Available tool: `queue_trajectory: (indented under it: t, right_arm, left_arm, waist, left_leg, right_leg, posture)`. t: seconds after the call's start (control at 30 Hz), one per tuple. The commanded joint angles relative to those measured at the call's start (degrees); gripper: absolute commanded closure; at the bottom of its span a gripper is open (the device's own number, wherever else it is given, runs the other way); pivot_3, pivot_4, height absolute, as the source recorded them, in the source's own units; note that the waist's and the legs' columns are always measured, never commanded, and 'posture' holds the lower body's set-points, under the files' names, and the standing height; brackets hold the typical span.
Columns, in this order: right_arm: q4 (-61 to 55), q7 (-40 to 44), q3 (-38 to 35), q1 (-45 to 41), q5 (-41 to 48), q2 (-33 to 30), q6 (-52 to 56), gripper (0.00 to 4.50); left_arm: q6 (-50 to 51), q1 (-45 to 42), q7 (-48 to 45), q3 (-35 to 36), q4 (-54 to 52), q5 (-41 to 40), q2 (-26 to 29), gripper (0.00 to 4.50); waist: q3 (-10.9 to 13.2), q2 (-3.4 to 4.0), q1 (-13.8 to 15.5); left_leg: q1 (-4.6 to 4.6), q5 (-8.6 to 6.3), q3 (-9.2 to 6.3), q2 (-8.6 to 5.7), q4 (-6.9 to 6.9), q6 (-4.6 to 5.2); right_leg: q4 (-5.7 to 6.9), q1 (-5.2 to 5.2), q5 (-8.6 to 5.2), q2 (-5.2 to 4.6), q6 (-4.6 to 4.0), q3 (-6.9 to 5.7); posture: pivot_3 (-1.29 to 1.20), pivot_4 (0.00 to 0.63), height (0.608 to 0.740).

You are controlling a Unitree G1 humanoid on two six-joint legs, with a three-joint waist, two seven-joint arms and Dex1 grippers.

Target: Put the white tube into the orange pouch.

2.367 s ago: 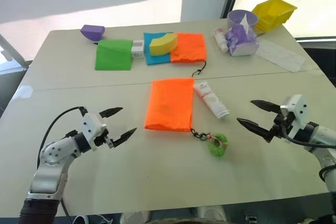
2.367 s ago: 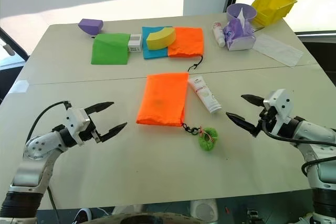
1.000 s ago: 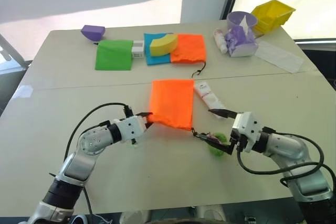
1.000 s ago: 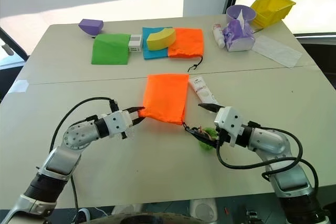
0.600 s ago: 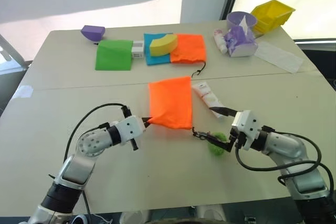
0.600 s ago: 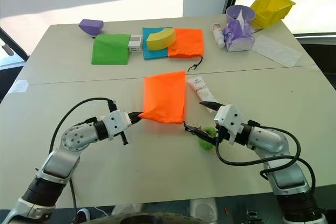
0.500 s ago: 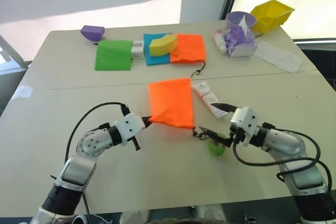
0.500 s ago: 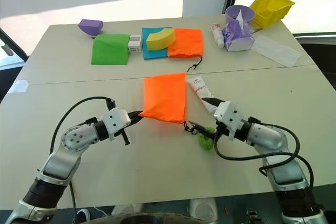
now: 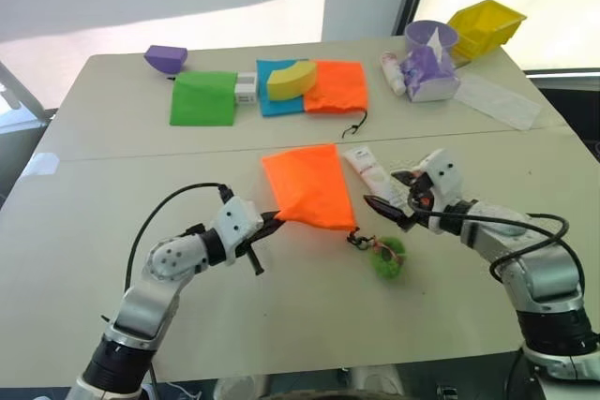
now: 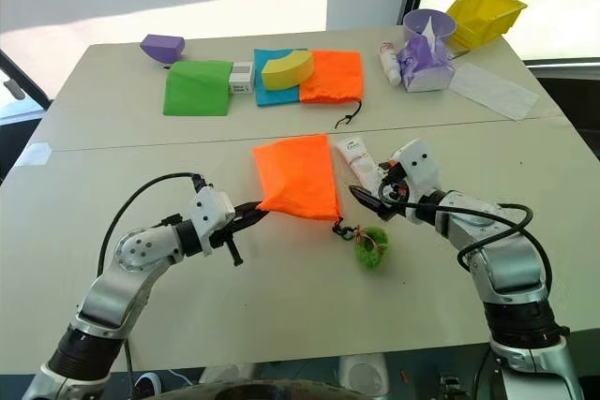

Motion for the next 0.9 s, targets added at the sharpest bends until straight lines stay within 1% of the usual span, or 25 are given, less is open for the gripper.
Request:
queue_trajectory:
  t: [0.03, 0.17, 0.27, 0.33, 0.4, 0.47, 0.57, 0.6, 0.67, 0.7, 0.9]
  right_arm:
    - [-2.5, -4.0, -2.5, -3.2, 1.1, -0.4, 7.9, 0.0]
    - [-3.8, -5.9, -1.0, -4.6, 0.7, -1.0, 13.2, 0.0]
    - [-4.8, -7.1, -0.7, -5.0, 1.3, -0.2, 16.7, 0.0]
    - [-4.8, -7.8, -0.5, -5.2, 1.6, 0.8, 17.9, 0.0]
    - [-4.6, -8.1, 1.7, -5.0, -0.2, -0.4, 17.1, 0.0]
    - [-4.3, -8.3, 1.3, -5.1, 0.3, 0.6, 17.2, 0.0]
    - [-3.4, -9.1, 0.7, -5.7, -0.3, 1.1, 16.4, 0.81]
    - [-3.2, -9.0, 0.8, -5.8, -0.5, 0.7, 16.3, 1.25]
    - [-3.3, -9.1, 0.5, -5.8, -0.5, 0.4, 16.3, 2.31]
    - [-3.6, -8.9, 0.7, -5.7, -0.5, 0.0, 16.5, 2.68]
    - [-4.6, -7.3, -0.5, -5.1, 0.6, -1.4, 16.8, 2.68]
  left_arm:
    - [0.8, -1.2, -1.0, 0.7, -0.6, -2.7, -0.3, 4.49]
    - [1.6, -0.7, -1.9, 0.2, -1.0, -4.1, -0.3, 4.49]
    - [2.1, -0.8, -2.4, 0.4, -0.9, -4.9, 0.0, 4.49]
    - [2.0, -1.1, -2.8, 0.3, -0.4, -5.0, 0.1, 4.49]
    - [2.0, -1.5, -3.0, 0.3, 0.4, -5.1, -0.2, 4.49]
    - [2.3, -1.7, -3.1, 0.2, 0.8, -5.3, -0.3, 4.49]
    - [3.6, -1.9, -3.2, 0.6, 1.3, -7.6, -1.6, 4.5]
    - [3.8, -1.9, -3.2, 0.7, 1.7, -7.7, -1.8, 4.5]
    - [3.7, -1.9, -3.4, 0.7, 2.1, -7.5, -1.6, 4.5]
    - [3.7, -2.0, -3.5, 0.7, 2.2, -7.5, -1.5, 4.5]
    - [3.5, -2.5, -3.9, 0.7, 2.6, -7.6, -1.1, 4.5]
  waist:
    - [0.0, 0.0, 0.0]
    - [0.0, 0.0, 0.0]
    - [0.0, 0.0, 0.0]
    - [0.0, -0.01, -0.1]
    - [0.0, 0.0, 0.0]
    - [0.0, -0.01, 0.0]
    - [0.0, -0.01, 0.0]
    - [0.0, -0.01, -0.1]
    - [0.0, -0.01, -0.1]
    - [0.0, -0.01, -0.1]
    - [0.0, -0.06, 0.0]
  left_leg:
    - [0.0, 0.0, 0.02, 0.0, 0.01, 0.0]
    - [0.0, 0.0, 0.09, 0.0, 0.0, 0.0]
    - [-0.07, 0.0, 0.14, 0.0, -0.01, 0.01]
    - [-0.08, 0.0, 0.18, 0.0, 0.0, 0.01]
    - [-0.07, 0.01, 0.22, 0.0, 0.01, 0.01]
    - [-0.06, 0.01, 0.23, 0.01, 0.02, 0.01]
    - [-0.06, 0.01, 0.23, 0.01, 0.05, 0.01]
    - [-0.07, 0.01, 0.24, 0.01, 0.06, 0.01]
    - [-0.07, 0.01, 0.25, 0.01, 0.07, 0.01]
    - [-0.07, 0.01, 0.25, 0.01, 0.06, 0.01]
    - [-0.05, 0.0, 0.25, 0.03, 0.11, 0.01]
  right_leg:
    - [0.0, 0.0, 0.0, 0.0, 0.0, -0.01]
    - [-0.01, -0.02, 0.05, -0.01, -0.07, -0.01]
    - [-0.01, -0.08, 0.05, -0.02, -0.06, -0.01]
    - [-0.02, -0.08, 0.05, -0.03, -0.05, 0.0]
    - [-0.02, -0.08, 0.06, -0.03, -0.04, 0.02]
    - [-0.02, -0.08, 0.07, -0.03, -0.02, 0.03]
    - [-0.02, -0.07, 0.07, -0.03, 0.0, 0.04]
    - [-0.03, -0.07, 0.08, -0.03, 0.01, 0.05]
    - [-0.03, -0.08, 0.09, -0.02, 0.02, 0.06]
    - [-0.02, -0.09, 0.09, -0.02, 0.03, 0.06]
    - [-0.02, -0.05, 0.07, -0.01, 0.06, 0.06]
  posture:
    - [0.0, 0.15, 0.74]
    - [0.0, 0.15, 0.74]
    - [0.0, 0.15, 0.74]
    - [0.0, 0.15, 0.74]
    - [0.0, 0.15, 0.74]
    - [0.0, 0.15, 0.74]
    - [0.0, 0.15, 0.74]
    - [0.0, 0.15, 0.74]
    - [0.0, 0.15, 0.74]
    - [0.0, 0.15, 0.74]
    - [0.0, 0.15, 0.74]
